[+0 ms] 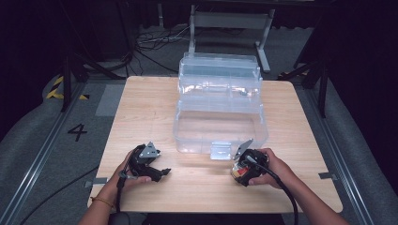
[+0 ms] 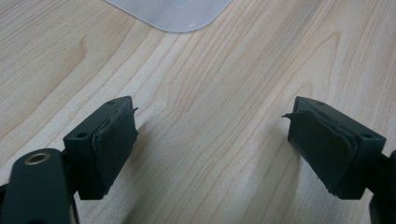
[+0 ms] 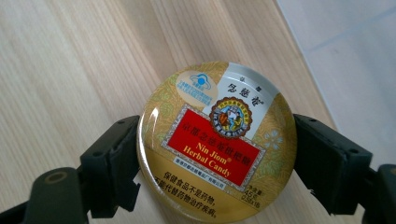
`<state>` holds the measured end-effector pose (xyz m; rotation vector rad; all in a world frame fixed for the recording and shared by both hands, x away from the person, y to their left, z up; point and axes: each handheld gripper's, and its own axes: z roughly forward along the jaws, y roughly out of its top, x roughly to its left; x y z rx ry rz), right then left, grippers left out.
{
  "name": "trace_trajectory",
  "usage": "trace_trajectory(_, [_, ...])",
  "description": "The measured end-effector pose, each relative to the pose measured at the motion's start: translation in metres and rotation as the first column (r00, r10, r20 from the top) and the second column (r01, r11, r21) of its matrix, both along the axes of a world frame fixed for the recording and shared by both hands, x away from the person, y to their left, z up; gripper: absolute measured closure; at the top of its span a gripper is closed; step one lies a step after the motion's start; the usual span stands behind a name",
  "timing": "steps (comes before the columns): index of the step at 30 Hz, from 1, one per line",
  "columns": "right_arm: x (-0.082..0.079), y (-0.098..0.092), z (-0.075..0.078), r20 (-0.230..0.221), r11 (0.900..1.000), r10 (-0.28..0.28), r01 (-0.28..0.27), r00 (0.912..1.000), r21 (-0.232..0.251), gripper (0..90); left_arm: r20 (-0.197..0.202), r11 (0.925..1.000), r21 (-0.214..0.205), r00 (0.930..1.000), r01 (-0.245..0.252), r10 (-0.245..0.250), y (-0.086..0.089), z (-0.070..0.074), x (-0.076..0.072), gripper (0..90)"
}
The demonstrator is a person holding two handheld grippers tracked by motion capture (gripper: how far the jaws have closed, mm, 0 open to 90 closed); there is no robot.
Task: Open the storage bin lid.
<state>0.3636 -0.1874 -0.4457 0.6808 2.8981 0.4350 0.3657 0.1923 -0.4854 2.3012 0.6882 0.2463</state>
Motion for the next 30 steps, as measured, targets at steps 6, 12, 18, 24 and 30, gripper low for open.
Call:
trace_trajectory(6, [-0.002,-0.015,0.008,0.021,0.9996,-0.006,0.006,0.9998,0.029,20.5,0.0,1.0,-0.001,1.0,0.005,-0.005,0.0,0.0,0.0,16.0])
trace_trajectory(12, [-0.002,-0.027,0.013,0.017,0.9995,0.009,-0.009,0.9998,0.031,20.5,0.0,1.0,-0.001,1.0,0.007,-0.007,0.0,0.0,0.001,16.0])
trace_trajectory(18, [-0.001,-0.037,0.016,0.027,0.9995,0.006,-0.007,0.9996,0.032,20.5,-0.001,1.0,-0.001,1.0,0.007,-0.007,0.001,0.0,0.001,16.2])
trace_trajectory(24, [0.0,-0.046,0.022,0.028,0.9986,-0.017,0.016,0.9995,0.051,20.5,-0.002,1.0,-0.004,1.0,0.006,-0.006,0.001,0.0,0.001,16.2])
trace_trajectory(30, [-0.002,-0.052,0.03,0.043,0.9979,-0.026,0.023,0.9988,0.061,20.5,-0.002,1.0,-0.004,1.0,0.006,-0.006,0.001,0.0,0.001,16.2])
